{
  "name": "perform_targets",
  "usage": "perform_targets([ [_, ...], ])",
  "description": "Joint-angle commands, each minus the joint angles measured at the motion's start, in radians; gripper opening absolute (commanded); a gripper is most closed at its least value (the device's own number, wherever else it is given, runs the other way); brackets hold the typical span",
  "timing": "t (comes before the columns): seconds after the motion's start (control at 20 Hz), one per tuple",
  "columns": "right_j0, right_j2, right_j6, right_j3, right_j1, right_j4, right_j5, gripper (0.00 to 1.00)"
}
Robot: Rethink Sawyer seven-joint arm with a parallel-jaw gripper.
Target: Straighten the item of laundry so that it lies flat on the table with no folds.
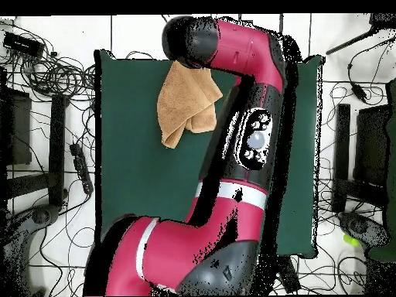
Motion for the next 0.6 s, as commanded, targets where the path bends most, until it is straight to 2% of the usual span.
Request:
perform_targets([
  [0.05, -0.015, 0.282, -0.374, 0.401, -0.123, -0.094, -0.100, 1.00],
  [0.45, -0.068, 0.364, -0.393, 0.405, -0.136, -0.221, -0.133, 1.00],
  [0.6, -0.105, 0.429, -0.432, 0.419, -0.143, -0.251, -0.151, 1.00],
])
